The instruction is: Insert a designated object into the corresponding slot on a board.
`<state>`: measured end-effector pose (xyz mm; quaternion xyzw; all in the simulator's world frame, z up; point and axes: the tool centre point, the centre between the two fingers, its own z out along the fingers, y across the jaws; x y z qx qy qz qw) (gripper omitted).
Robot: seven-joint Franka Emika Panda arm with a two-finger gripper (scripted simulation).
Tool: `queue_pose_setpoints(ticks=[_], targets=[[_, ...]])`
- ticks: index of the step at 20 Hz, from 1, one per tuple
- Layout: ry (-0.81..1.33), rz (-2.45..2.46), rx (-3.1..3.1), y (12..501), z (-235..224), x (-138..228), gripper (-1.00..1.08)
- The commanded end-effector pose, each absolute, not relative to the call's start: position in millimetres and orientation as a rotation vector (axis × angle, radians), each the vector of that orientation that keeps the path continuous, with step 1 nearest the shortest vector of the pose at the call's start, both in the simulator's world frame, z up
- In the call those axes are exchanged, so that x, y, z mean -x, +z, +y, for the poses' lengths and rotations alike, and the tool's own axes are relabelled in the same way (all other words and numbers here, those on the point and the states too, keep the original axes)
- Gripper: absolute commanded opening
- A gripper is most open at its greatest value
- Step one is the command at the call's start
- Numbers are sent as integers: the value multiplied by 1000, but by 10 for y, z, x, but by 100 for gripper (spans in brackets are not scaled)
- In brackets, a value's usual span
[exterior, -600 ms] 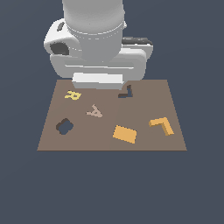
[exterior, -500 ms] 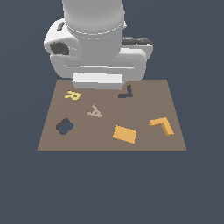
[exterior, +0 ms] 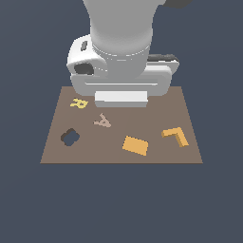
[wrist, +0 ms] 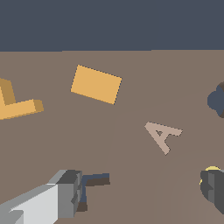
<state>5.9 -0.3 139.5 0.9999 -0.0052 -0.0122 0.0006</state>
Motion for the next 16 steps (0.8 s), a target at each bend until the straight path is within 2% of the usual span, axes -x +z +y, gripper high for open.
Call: queue_pose_setpoints(ticks=[1, 16], targets=[[-36, 17, -3141, 1306, 153, -131, 100], [-7, 266, -3132, 656, 1353, -638, 100]])
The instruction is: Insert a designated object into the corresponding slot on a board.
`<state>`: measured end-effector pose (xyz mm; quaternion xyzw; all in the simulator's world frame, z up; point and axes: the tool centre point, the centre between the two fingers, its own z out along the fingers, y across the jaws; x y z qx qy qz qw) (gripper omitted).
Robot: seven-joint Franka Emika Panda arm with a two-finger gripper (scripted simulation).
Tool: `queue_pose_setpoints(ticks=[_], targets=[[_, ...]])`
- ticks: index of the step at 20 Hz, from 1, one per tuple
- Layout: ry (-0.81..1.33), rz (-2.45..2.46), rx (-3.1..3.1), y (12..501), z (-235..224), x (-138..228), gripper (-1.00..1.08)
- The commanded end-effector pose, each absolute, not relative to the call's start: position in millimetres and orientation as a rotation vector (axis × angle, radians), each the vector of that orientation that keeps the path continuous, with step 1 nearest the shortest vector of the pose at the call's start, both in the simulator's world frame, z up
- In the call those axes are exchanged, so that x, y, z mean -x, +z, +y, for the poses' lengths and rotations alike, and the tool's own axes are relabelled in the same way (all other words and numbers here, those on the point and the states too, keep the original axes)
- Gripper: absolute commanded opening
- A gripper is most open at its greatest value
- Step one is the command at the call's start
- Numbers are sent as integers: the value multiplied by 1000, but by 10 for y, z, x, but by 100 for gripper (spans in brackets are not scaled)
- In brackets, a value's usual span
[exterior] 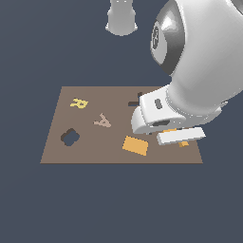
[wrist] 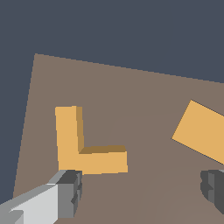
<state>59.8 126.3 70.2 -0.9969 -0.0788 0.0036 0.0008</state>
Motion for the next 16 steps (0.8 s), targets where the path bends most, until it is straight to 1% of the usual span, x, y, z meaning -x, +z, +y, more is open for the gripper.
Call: queue_pose_setpoints(ticks=[1, 8, 16], targets=[[6, -276, 3128, 630, 1404, -656, 100], [1, -321, 3125, 522, 1622, -733, 100], [1, -327, 3124, 478, 1652, -739, 100]])
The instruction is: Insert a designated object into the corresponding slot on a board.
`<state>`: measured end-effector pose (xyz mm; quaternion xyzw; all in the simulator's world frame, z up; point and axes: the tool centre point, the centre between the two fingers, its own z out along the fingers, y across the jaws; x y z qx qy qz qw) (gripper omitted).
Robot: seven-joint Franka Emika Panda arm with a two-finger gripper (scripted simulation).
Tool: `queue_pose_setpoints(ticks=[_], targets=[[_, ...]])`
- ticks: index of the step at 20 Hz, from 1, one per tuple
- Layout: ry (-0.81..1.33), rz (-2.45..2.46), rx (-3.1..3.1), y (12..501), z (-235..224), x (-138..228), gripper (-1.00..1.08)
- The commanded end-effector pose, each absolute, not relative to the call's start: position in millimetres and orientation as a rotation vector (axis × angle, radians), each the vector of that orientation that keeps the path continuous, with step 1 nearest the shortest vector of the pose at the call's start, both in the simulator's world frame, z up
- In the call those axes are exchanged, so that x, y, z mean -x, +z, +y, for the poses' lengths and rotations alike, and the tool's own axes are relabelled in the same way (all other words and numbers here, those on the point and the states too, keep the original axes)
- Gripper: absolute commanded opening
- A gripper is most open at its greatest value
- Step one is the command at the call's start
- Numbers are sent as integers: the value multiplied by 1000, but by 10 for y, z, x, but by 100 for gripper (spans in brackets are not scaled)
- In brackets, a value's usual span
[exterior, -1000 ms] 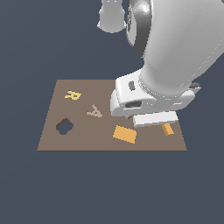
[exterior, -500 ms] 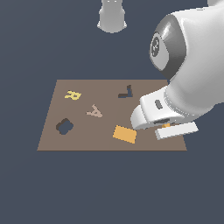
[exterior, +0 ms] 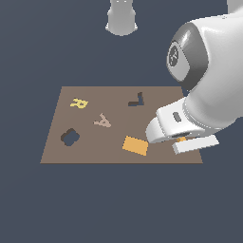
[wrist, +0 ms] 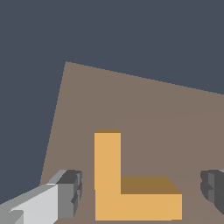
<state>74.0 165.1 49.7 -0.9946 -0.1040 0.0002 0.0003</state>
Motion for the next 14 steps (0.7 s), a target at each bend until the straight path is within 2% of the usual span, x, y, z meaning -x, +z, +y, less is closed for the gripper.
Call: queue_pose_setpoints(ticks=[1, 8, 9, 14], targets=[[1, -328, 3124, 454, 1655, -741, 100], [0, -332, 3124, 299, 1671, -752, 100], [0, -332, 3124, 299, 1671, -752, -100], [0, -332, 3124, 299, 1671, -752, -100]])
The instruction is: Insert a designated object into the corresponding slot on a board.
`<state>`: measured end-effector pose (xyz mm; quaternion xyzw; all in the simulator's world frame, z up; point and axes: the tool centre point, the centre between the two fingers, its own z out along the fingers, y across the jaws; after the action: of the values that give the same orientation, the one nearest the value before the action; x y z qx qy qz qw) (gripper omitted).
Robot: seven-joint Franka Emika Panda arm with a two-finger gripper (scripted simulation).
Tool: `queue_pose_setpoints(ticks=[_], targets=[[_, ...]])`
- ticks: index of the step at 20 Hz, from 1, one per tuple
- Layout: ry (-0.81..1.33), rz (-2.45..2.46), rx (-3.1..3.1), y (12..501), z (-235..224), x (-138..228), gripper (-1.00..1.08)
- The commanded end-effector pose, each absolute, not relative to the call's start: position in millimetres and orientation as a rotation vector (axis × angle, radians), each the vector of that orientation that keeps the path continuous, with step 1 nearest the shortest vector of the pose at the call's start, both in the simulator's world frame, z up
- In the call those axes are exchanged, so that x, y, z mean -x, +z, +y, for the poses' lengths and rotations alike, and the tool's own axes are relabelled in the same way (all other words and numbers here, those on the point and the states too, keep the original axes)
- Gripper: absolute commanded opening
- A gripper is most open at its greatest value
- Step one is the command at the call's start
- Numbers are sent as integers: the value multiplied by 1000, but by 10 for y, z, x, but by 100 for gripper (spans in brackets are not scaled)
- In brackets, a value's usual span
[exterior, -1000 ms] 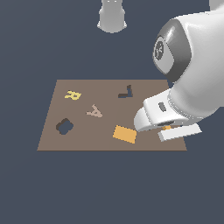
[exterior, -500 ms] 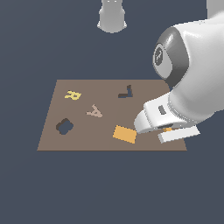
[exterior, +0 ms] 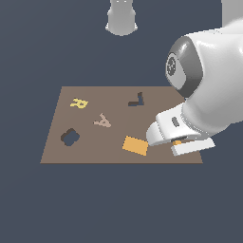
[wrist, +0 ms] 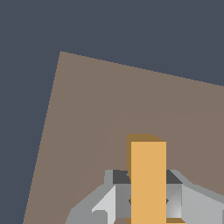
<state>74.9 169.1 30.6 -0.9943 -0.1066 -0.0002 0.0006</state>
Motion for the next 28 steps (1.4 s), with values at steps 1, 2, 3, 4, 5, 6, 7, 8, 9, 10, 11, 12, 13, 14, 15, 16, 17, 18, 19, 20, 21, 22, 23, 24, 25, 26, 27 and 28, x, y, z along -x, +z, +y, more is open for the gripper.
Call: queue_pose_setpoints(ticks=[1, 2, 3, 4, 5, 6, 7, 8, 9, 10, 11, 12, 13, 14, 15, 16, 17, 18, 19, 20, 21, 22, 23, 24, 25, 26, 27, 28], targets=[[0, -332, 3124, 299, 1671, -752, -100], [0, -332, 3124, 299, 1671, -752, -100], [0, -332, 3124, 299, 1671, -752, -100], [0, -332, 3124, 299, 1671, -752, -100], [-1, -335, 3122, 305, 1691, -750, -100], [-1, -335, 3122, 311, 1690, -750, -100], [0, -333, 3123, 328, 1682, -753, -100], [0, -332, 3124, 344, 1675, -755, -100], [0, -332, 3124, 351, 1674, -755, -100], [1, -333, 3123, 331, 1680, -750, -100], [1, -332, 3124, 331, 1679, -751, -100], [1, -328, 3124, 331, 1676, -750, -100], [1, -321, 3125, 331, 1670, -750, -100], [1, -311, 3126, 332, 1663, -750, -100], [1, -298, 3127, 332, 1653, -750, -100], [1, -282, 3129, 333, 1641, -749, -100], [1, -264, 3130, 333, 1626, -749, -100], [1, -243, 3132, 334, 1610, -747, -100], [1, -218, 3134, 335, 1592, -746, -100], [1, -191, 3135, 336, 1571, -744, -100], [1, -162, 3137, 336, 1548, -741, -100], [1, -129, 3139, 338, 1523, -738, -100], [0, -93, 3140, 339, 1496, -734, -100], [0, -55, 3141, 340, 1467, -728, -100], [0, -14, 3141, 341, 1436, -722, -100], [0, 30, 3141, 343, 1403, -714, -100], [0, 77, 3140, 344, 1368, -704, -100], [0, 127, 3139, 346, 1331, -693, -100]])
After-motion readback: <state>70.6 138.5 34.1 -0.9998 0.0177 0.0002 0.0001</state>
